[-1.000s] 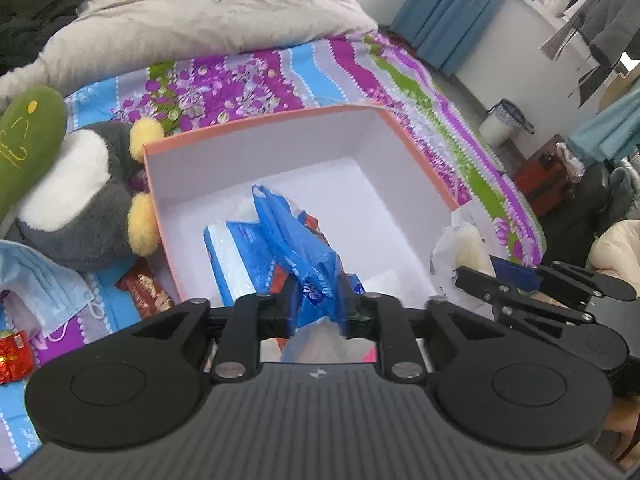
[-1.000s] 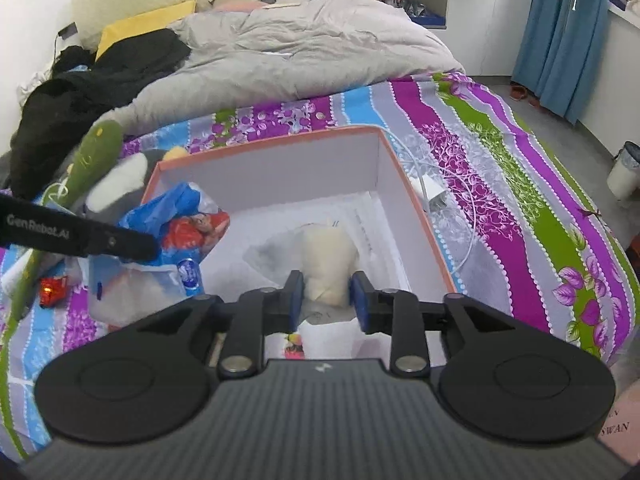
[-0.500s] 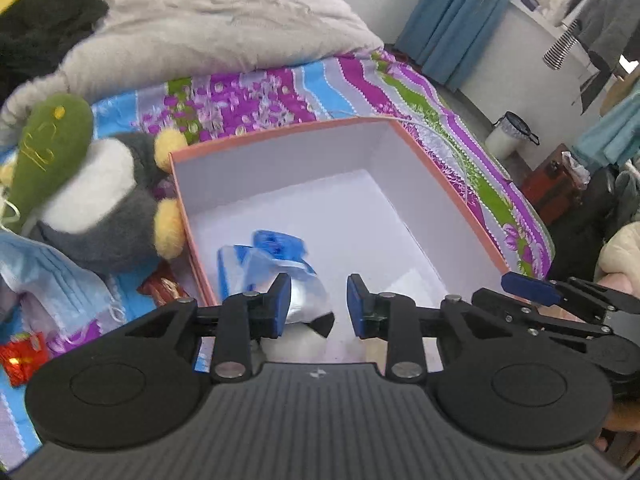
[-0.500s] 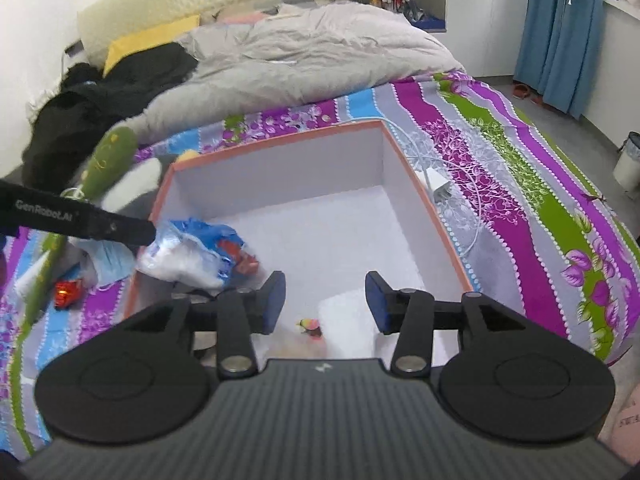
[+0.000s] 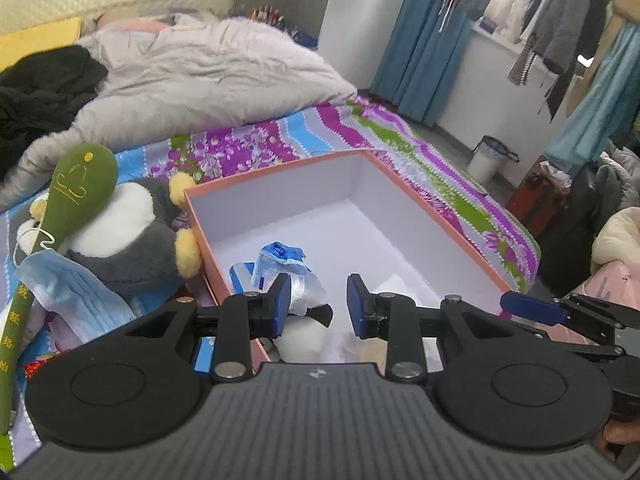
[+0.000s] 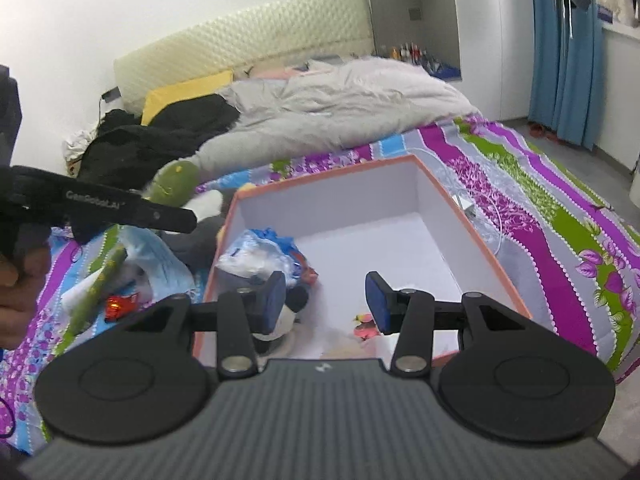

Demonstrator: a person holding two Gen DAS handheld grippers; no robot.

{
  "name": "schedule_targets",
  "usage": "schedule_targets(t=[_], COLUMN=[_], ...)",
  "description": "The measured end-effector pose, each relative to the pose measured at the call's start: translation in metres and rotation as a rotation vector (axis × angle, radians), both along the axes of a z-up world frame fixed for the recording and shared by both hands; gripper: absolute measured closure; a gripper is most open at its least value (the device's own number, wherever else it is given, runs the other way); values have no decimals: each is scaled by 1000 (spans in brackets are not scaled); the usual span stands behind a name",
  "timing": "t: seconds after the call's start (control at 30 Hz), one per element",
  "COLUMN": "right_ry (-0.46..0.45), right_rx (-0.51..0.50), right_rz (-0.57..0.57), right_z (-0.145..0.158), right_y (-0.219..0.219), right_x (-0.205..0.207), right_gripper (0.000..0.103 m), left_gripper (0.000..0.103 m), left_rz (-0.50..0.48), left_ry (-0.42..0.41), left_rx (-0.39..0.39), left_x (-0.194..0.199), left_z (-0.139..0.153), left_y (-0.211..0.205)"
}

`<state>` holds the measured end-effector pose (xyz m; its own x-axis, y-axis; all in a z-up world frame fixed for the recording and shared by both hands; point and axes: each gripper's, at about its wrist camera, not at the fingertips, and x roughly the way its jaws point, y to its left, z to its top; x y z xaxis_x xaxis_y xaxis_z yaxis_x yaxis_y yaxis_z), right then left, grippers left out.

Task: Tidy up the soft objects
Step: 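Lift both open tools out of the box and move toward the red foil tea packet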

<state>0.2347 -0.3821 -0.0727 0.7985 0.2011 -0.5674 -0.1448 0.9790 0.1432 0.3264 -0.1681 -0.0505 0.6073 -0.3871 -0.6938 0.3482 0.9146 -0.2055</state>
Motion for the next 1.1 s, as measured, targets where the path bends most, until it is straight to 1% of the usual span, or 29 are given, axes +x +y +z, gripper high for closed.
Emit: schedule_targets(t=[0.23, 0.37, 0.5, 0.7, 0.8, 1.1], right_ry=[-50, -72, -89, -99, -105, -96], right_rx=[45, 47, 48, 45, 49, 21], right_rz=[1, 19, 34, 54, 61, 109], right_z=[1, 1, 1, -4, -5, -13], right_y=[15, 26, 37, 53, 59, 84], right_x=[-33, -50, -67, -90, -100, -126], right_gripper=[56, 56, 56, 56, 56, 56], left_gripper=[68, 68, 68, 68, 68, 68], left_rz=[3, 23, 38, 87, 113, 143], left_ry=[-49, -73, -116, -140, -159, -128], left_rx=[-28, -40, -29, -66, -49, -66], left_x=[-51, -81, -110, -147, -165, -202], left_z=[-2, -4, -1, 0, -1, -15], left_y=[19, 32, 42, 59, 63, 79])
